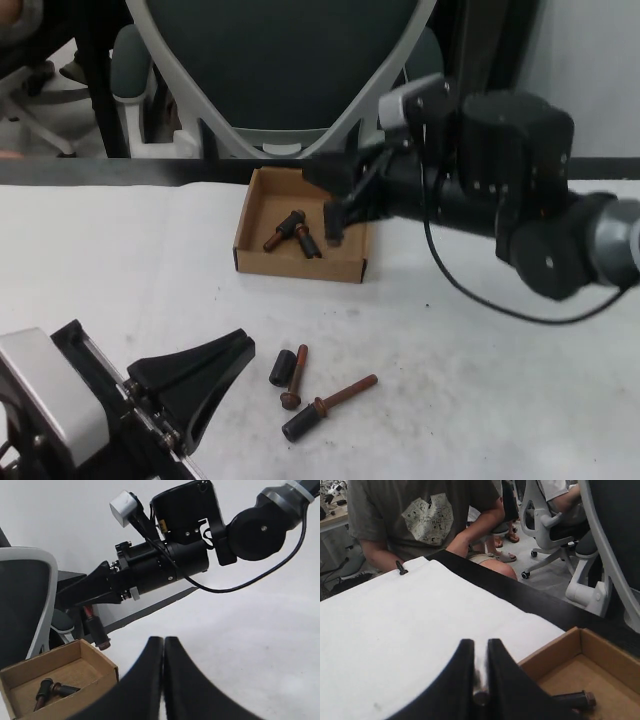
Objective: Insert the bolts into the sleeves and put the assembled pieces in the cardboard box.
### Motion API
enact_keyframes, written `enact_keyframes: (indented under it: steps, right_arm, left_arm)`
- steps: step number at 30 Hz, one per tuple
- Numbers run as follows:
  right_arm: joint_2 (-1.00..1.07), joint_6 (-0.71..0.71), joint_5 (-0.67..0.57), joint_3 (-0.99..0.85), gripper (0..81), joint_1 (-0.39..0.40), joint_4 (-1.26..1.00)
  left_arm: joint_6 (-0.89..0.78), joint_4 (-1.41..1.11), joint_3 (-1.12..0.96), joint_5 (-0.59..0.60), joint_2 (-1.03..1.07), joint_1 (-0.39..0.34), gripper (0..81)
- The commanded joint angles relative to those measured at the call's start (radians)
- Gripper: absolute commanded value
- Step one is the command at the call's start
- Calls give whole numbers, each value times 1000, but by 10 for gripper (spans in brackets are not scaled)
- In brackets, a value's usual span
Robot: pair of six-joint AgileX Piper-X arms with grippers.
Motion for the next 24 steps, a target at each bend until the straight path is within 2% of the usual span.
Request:
enact_keyframes:
  steps: [1,12,24]
  right_arm:
    - [29,-2,-30,-107,2,-29,63]
    - [175,10,-71,-306,2,-64,202]
    - [309,17,-78,-426,2,-99,268]
  left_arm:
    - [28,-7,-6,-24,-4,-1,8]
    - [28,-9,-6,-31,-4,-1,8]
    - [28,-11,-6,-33,-4,-1,8]
